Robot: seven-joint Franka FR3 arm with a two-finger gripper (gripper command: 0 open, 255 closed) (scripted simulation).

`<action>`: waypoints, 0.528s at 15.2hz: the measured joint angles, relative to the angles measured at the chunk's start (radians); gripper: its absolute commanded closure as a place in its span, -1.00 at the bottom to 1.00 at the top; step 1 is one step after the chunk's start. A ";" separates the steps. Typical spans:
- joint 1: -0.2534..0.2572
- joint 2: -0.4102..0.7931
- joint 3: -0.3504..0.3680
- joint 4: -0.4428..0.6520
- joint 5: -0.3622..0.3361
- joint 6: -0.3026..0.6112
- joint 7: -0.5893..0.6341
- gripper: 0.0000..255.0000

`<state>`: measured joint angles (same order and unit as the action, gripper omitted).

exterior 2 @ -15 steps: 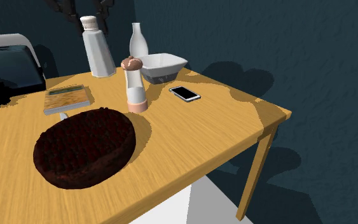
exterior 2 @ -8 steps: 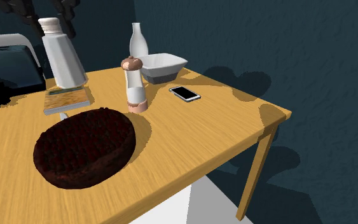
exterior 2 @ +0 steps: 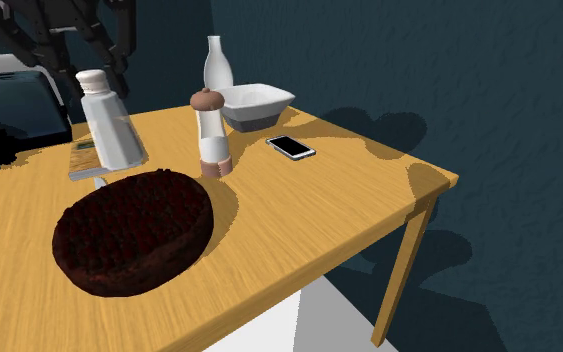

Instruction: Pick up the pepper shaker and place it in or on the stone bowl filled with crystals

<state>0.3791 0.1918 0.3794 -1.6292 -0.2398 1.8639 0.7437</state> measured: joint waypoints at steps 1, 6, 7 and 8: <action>0.000 0.001 0.000 -0.013 -0.001 0.014 0.003 1.00; -0.003 0.005 -0.003 -0.076 -0.008 0.079 0.015 1.00; -0.003 0.007 -0.003 -0.085 -0.009 0.090 0.017 1.00; -0.002 0.012 -0.004 -0.093 -0.013 0.102 0.021 1.00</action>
<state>0.3769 0.2035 0.3759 -1.7218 -0.2524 1.9654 0.7649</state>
